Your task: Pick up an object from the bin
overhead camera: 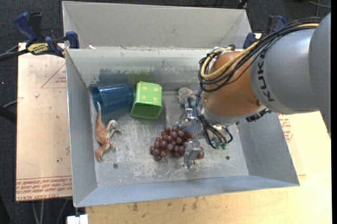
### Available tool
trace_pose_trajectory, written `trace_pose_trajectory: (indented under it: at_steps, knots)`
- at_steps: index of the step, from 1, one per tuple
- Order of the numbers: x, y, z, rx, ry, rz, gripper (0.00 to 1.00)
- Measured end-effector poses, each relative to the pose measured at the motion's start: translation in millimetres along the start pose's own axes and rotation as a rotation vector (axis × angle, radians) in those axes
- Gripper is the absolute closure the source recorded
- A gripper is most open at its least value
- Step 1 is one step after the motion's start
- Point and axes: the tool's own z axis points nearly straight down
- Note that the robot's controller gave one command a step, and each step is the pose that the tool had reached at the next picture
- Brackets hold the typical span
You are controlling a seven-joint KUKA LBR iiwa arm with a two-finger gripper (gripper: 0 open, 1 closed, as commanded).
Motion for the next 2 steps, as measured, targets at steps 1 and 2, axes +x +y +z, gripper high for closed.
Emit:
trace_pose_trajectory:
  at_steps: [1, 2]
  knots:
    - [-10.9, -1.9, 18.2, -0.006, -0.039, 0.069, 1.0]
    - [-10.9, -1.9, 18.3, -0.006, -0.039, 0.069, 1.0]
